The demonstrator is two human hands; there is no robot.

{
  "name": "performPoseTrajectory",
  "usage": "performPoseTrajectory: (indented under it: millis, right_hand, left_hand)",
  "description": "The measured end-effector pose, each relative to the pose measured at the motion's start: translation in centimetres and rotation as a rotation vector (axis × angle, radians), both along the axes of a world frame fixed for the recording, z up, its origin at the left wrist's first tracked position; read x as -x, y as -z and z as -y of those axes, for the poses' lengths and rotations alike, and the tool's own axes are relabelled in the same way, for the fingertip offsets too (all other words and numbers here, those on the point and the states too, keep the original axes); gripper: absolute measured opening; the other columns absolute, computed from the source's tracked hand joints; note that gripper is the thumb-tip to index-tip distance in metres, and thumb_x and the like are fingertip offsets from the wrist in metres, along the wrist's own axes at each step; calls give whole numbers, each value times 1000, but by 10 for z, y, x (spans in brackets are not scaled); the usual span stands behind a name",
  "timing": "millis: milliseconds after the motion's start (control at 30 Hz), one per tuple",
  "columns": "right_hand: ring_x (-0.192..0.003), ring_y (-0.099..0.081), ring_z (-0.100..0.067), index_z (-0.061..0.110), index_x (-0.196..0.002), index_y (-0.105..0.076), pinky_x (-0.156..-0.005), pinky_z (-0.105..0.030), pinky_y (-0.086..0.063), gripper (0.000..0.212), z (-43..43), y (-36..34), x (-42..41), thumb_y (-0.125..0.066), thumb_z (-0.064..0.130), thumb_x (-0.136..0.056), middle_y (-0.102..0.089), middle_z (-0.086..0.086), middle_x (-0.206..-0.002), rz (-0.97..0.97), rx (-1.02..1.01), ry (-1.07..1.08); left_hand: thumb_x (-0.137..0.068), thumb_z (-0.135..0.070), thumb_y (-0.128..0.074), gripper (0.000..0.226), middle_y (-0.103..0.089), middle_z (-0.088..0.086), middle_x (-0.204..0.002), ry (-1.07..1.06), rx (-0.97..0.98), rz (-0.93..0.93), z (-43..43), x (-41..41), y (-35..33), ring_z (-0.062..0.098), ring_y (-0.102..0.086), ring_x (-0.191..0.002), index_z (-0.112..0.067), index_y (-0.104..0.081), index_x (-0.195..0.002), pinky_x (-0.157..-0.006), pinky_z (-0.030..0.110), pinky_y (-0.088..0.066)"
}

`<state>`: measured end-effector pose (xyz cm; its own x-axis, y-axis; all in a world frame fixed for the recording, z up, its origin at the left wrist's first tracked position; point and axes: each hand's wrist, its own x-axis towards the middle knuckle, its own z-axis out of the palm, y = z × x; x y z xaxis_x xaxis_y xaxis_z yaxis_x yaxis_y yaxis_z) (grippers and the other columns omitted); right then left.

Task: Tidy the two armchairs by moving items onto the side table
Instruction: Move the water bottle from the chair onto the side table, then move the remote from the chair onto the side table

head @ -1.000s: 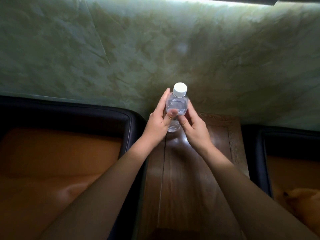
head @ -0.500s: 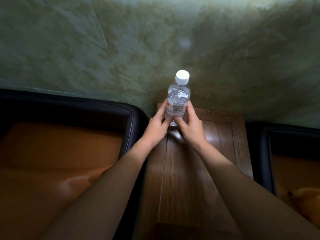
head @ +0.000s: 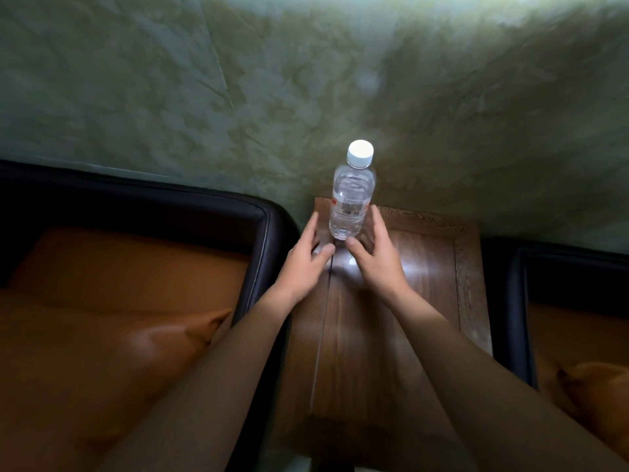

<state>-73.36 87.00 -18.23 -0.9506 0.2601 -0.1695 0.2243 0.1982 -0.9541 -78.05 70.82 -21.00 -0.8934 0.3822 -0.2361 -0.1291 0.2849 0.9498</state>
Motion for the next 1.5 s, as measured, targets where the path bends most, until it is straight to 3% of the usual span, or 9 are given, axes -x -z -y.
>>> performPoseTrajectory:
  millis: [133, 233, 367, 567, 667, 933, 1067, 1400, 1500]
  right_hand:
    - [-136, -45, -11, 23, -161, -16, -99, -21, -45, 78, 17, -7, -27, -63, 19, -99, -40, -7, -157, 120, 108, 135]
    - [-111, -58, -16, 25, -157, -28, -80, -32, -51, 64, 38, -22, -59, -59, 21, -101, -52, -7, -143, 198, 183, 187]
    - [-76, -61, -12, 15, -145, -49, -58, -21, -53, 43, 80, -46, -106, -56, 15, -103, -65, -11, -112, 251, 156, 151]
    - [-81, -64, -16, 34, -105, -69, -73, -31, -55, 26, 192, -66, -181, -52, 15, -104, -74, 2, -93, 328, 216, -21]
    - [-90, -69, -23, 20, -121, -63, -82, -37, -56, 20, 253, -60, -225, -53, 18, -104, -71, -16, -107, 373, 221, -104]
    - [-104, -63, -3, 28, -130, -60, -86, -29, -53, 27, 397, -48, -341, -52, 27, -104, -68, 8, -116, 310, -25, -61]
    - [-112, -58, -9, 31, -130, -58, -92, -33, -49, 26, 433, -50, -392, -49, 27, -105, -62, 6, -126, 242, -116, 200]
    - [-104, -56, -15, 27, -111, -61, -85, -11, -43, 16, 513, -69, -434, -55, 27, -96, -53, -5, -118, 57, -286, 331]
    - [-104, -57, -10, 32, -115, -60, -84, -26, -49, 21, 541, -59, -432, -59, 17, -100, -57, 9, -113, 70, -230, 168]
  left_hand:
    - [-94, -30, -55, 65, -42, -12, -153, -40, 72, -23, 41, -36, -10, 8, -41, -143, -24, -36, -156, -120, 43, -34]
    - [-93, -33, -51, 57, -54, -4, -146, -131, 179, 11, 82, -70, -33, 11, -51, -135, -20, -49, -148, -115, 41, -40]
    - [-97, -25, -55, 37, -70, 4, -127, -181, 320, 110, 155, -137, -70, 18, -64, -118, -18, -64, -132, -106, 40, -48]
    - [-101, -20, -57, 25, -74, -8, -109, -325, 251, 251, 248, -266, -107, -2, -67, -102, -19, -68, -123, -92, 20, -52]
    - [-101, -19, -54, 23, -69, -20, -108, -300, 215, 296, 291, -324, -110, -13, -62, -101, -27, -68, -119, -91, 17, -48]
    - [-101, -38, -46, 31, -66, -26, -113, 18, -1, 411, 383, -412, -115, -1, -65, -106, -58, -57, -121, -94, 24, -55]
    - [-103, -36, -49, 31, -63, -32, -122, -107, 20, 327, 454, -445, -116, -10, -59, -112, -45, -59, -132, -92, 8, -47]
    - [-98, -5, -56, 40, -70, -30, -107, -448, 216, 202, 597, -460, -98, -7, -61, -109, -37, -64, -121, -77, 9, -48]
    - [-97, -3, -57, 40, -71, -27, -105, -462, 258, 176, 623, -456, -82, -8, -61, -107, -37, -64, -118, -78, 6, -47]
